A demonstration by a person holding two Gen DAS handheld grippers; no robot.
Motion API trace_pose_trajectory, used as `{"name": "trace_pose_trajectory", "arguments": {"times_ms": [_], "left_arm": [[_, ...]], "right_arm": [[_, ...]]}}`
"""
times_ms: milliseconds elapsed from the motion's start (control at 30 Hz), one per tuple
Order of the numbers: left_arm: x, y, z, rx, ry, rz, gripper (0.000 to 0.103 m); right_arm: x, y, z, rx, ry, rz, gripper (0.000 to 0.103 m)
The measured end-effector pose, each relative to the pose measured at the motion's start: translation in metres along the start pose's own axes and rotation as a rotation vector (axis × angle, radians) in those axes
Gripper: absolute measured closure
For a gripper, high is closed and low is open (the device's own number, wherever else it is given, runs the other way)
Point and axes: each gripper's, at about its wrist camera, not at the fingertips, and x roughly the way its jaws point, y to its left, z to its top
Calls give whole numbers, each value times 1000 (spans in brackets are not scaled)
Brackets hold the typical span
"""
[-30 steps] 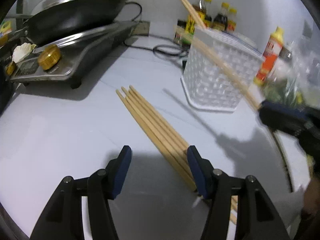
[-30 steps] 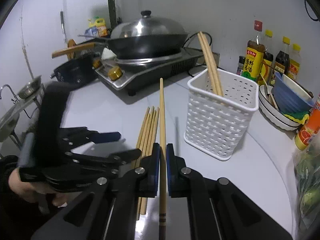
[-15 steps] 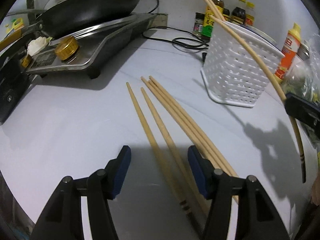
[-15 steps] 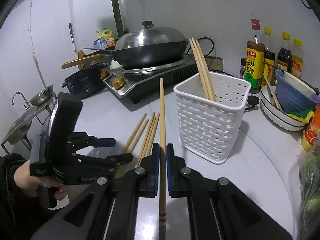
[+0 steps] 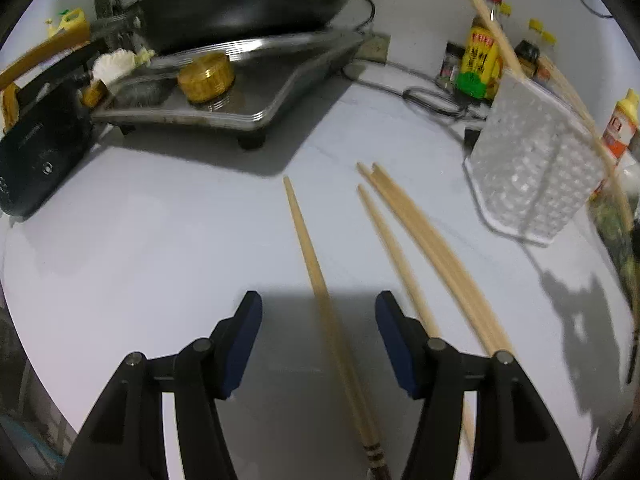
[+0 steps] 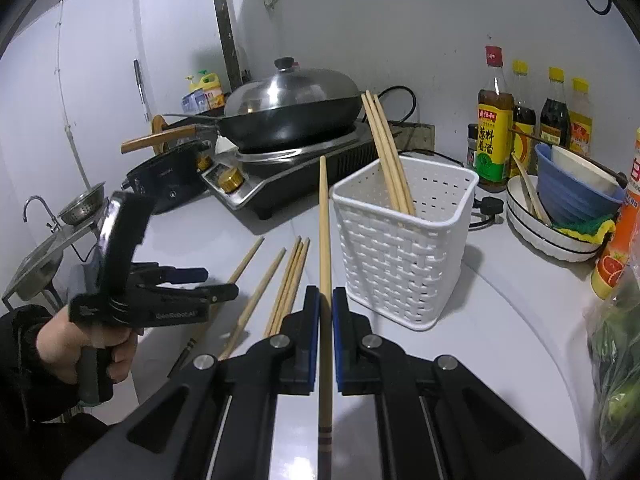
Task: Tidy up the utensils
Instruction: 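Grasp a chopstick with the right tool while the left tool grasps another chopstick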
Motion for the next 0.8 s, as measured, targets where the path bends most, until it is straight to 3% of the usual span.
{"name": "trace_pose_trajectory", "arguments": {"times_ms": [67,233,300,600,800], "left_arm": [[1,0,1,35,0,5,50],[0,5,2,79,5,-22,87],[-2,8,1,99,10,-50,93],[-8,19,-7,96,-8,-136,97],[-23,26,-3,57,-75,-183,97]], "right_arm": [[-1,2,2,1,-10,2,97],[-1,11,9,-2,-31,3,97],[-1,13,14,3,-40,7,97],[-4,25,45,-25,-64,-6,97],[-6,21,66,-47,-75,-44,97]]}}
